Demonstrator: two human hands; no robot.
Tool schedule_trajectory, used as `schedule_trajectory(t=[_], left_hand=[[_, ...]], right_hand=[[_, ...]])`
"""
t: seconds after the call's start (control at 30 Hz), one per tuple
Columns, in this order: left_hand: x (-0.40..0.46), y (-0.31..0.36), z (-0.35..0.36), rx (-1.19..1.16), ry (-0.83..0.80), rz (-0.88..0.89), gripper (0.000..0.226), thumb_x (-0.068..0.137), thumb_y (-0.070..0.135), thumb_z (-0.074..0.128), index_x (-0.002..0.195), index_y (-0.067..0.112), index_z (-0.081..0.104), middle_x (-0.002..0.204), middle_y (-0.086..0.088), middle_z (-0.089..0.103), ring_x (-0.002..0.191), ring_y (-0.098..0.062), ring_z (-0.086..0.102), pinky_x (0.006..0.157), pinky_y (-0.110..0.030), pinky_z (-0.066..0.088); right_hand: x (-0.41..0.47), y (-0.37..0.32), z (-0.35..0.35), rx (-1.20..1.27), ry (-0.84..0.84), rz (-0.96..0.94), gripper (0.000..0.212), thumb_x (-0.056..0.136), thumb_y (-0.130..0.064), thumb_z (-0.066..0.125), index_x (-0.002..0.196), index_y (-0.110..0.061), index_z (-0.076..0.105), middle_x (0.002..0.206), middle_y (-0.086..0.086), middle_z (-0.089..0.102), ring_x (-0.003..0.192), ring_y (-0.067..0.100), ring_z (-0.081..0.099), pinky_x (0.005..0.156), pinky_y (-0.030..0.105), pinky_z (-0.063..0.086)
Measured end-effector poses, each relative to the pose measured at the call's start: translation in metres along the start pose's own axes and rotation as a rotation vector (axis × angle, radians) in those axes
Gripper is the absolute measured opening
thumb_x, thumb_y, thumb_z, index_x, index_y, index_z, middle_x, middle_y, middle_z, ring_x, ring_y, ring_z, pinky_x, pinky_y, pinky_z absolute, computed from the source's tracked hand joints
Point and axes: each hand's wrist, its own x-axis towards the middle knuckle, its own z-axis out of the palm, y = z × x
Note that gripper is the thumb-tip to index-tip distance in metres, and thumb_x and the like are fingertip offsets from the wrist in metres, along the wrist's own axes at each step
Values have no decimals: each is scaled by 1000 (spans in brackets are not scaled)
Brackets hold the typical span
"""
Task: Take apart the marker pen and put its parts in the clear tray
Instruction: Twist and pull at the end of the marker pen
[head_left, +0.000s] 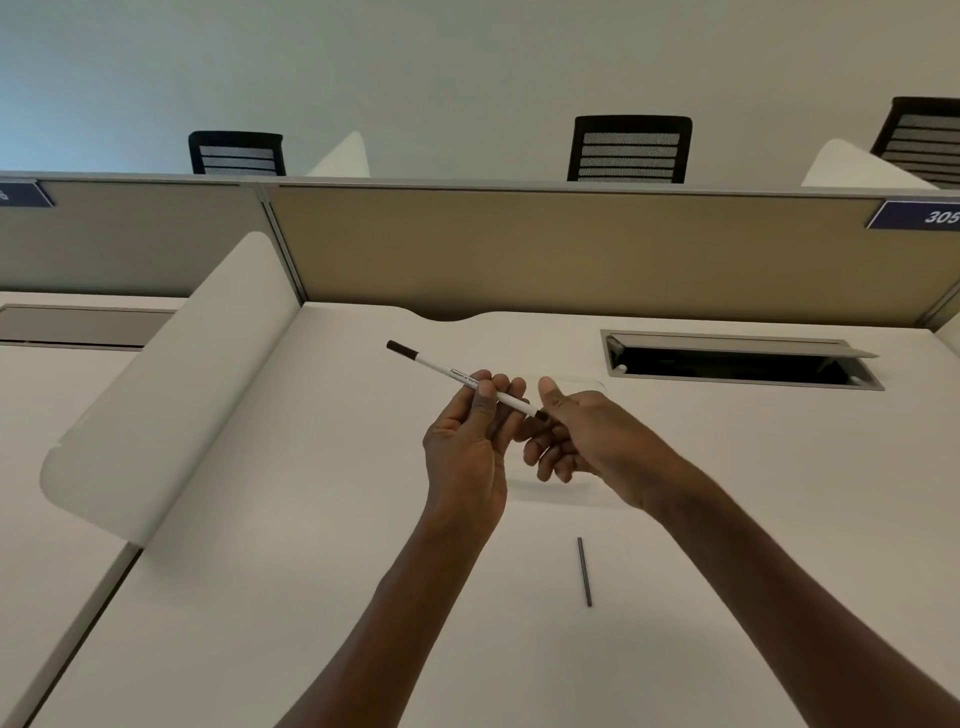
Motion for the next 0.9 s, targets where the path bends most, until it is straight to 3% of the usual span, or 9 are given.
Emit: schedule_trajectory(t=[0.17,0.33,0.53,0.73,0.9], left_hand=[[-3,-1,1,42,-50,8,17,96,7,52,106,1,64,89,-7,71,94,-23,71,82,-33,59],[-3,-1,-1,70,-45,14,16,97,8,52,104,2,65,88,-6,73,94,-22,71,80,-32,60],[-4,-4,0,34,20,51,17,96,8,53,107,1,65,91,-8,72,95,-24,72,80,-32,60],[-5,-4,2,12,64,66,16,94,8,55,105,4,66,94,-8,73,95,-25,72,78,-32,60],[-4,-2,2,-1,51,56,17,95,8,54,107,3,65,96,-9,72,95,-25,73,79,-33,60]], right_hand=[[-5,-4,-11,198,-173,131,55,103,-44,37,87,-2,68,65,8,61,54,16,53,48,22,42],[-6,-1,-7,332,-175,102,41,103,-28,42,86,-1,68,63,7,61,50,12,54,43,18,45],[-6,3,3,108,14,-37,37,101,-25,48,87,2,68,62,6,62,49,12,56,45,18,43],[-7,9,12,-203,248,-247,18,95,-2,56,85,-4,72,65,10,69,50,15,64,47,21,49],[-6,13,15,-211,263,-316,13,94,-8,60,92,-5,72,70,10,71,55,17,68,53,21,53]])
